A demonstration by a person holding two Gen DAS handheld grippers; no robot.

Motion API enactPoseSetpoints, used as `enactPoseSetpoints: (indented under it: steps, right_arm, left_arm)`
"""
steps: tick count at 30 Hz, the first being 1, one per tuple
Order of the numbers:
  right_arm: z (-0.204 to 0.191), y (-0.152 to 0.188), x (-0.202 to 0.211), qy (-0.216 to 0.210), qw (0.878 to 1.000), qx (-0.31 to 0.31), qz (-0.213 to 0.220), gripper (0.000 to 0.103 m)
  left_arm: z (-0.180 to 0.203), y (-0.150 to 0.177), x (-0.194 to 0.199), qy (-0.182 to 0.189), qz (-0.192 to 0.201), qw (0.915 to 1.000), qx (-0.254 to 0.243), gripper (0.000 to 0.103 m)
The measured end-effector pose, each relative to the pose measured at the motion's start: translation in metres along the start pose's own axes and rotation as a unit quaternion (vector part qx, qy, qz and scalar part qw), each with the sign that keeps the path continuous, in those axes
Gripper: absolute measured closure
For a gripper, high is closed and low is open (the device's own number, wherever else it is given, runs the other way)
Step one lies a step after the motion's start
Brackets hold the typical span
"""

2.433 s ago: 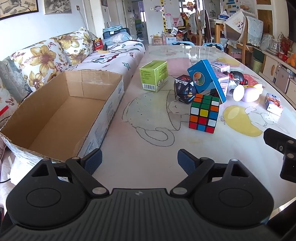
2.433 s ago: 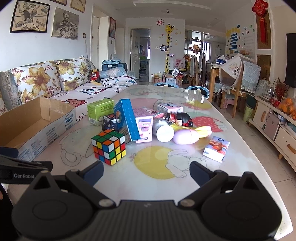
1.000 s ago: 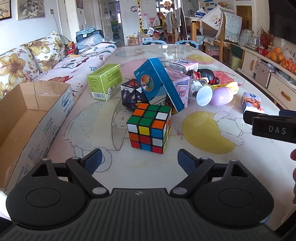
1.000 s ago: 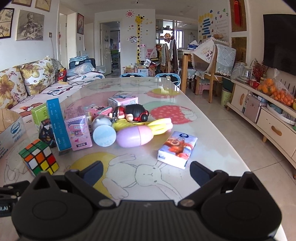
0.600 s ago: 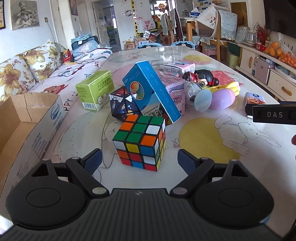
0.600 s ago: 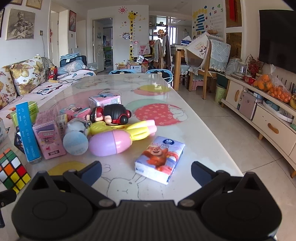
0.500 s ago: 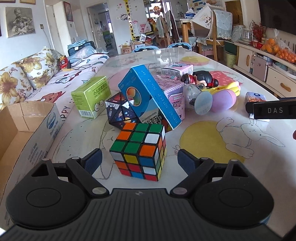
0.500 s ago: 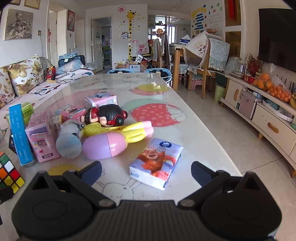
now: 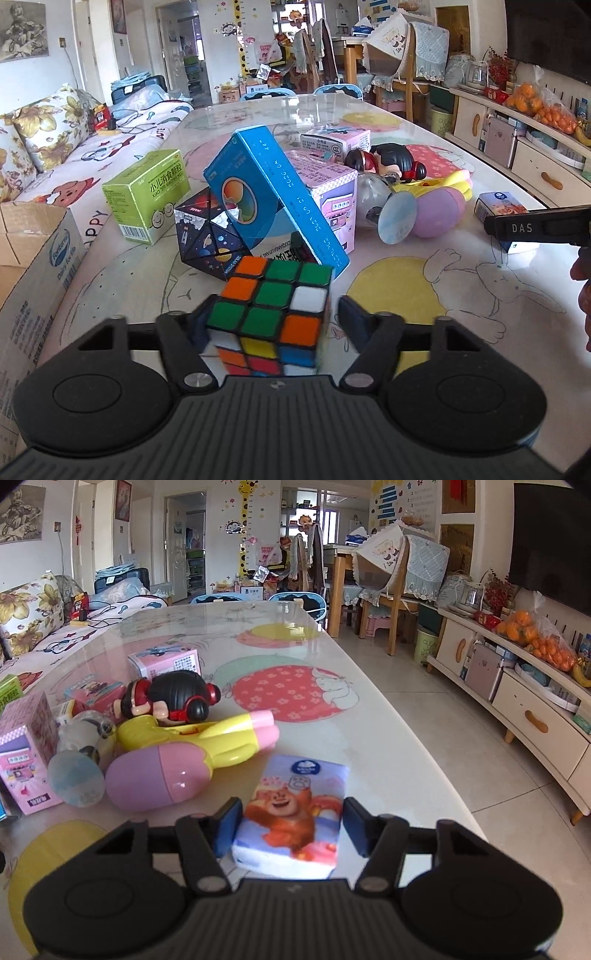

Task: Organize rigid objects
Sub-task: 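Close the left gripper on the Rubik's cube while the right gripper grasps the bear tissue pack, then carry the cube and tissue pack over the cardboard box and open both grippers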

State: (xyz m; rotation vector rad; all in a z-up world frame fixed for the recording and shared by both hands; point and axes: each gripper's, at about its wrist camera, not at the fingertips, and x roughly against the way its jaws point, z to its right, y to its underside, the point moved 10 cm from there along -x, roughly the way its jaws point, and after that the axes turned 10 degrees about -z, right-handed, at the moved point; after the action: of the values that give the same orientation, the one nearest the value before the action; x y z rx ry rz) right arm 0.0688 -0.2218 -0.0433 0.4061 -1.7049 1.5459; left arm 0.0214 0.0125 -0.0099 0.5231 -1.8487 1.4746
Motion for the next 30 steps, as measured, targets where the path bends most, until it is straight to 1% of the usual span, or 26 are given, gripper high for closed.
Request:
enactPoseSetpoints:
  steps: [1,3,4,7,11,15,19,22,27,30]
  right_arm:
    - [0.0,0.0,0.001,-0.001,1.0,-0.003,0.0,0.052]
    - [0.0,0.001,0.003,-0.001,1.0,-0.008,0.0,0.052]
    - [0.0,0.002,0.005,0.0,1.0,-0.009,0.001,0.052]
    - [-0.003,0.004,0.013,-0.001,1.0,-0.01,0.005,0.052]
    - [-0.014,0.009,0.027,-0.004,1.0,0.001,0.01,0.052]
    - [-0.028,0.011,0.05,-0.016,0.999,0.007,0.029,0.052]
    - [-0.054,0.009,0.075,-0.043,0.998,0.02,0.049,0.052]
    - [-0.084,0.01,0.093,-0.073,0.995,0.044,0.06,0.052]
    - [-0.143,0.012,0.125,-0.129,0.983,0.103,0.078,0.052]
    - [-0.183,0.012,0.145,-0.169,0.972,0.136,0.087,0.052]
  left_arm:
    - [-0.001,0.0,0.001,0.007,0.001,0.9999,0.007,0.028]
    - [0.0,0.001,0.005,0.019,0.002,0.9997,0.016,0.038]
    - [0.001,0.001,0.008,0.024,0.003,0.9995,0.018,0.039]
    - [-0.003,0.004,0.015,0.022,-0.001,0.9995,0.025,0.04]
    - [-0.01,0.007,0.028,0.022,0.008,0.9991,0.035,0.04]
    - [-0.021,0.009,0.047,0.016,0.013,0.9988,0.044,0.04]
    - [-0.039,0.007,0.072,0.003,0.026,0.998,0.057,0.04]
    - [-0.061,0.002,0.09,-0.008,0.039,0.9964,0.075,0.04]
    - [-0.099,-0.002,0.111,-0.043,0.052,0.9929,0.098,0.04]
    - [-0.12,-0.001,0.121,-0.063,0.059,0.9888,0.121,0.04]
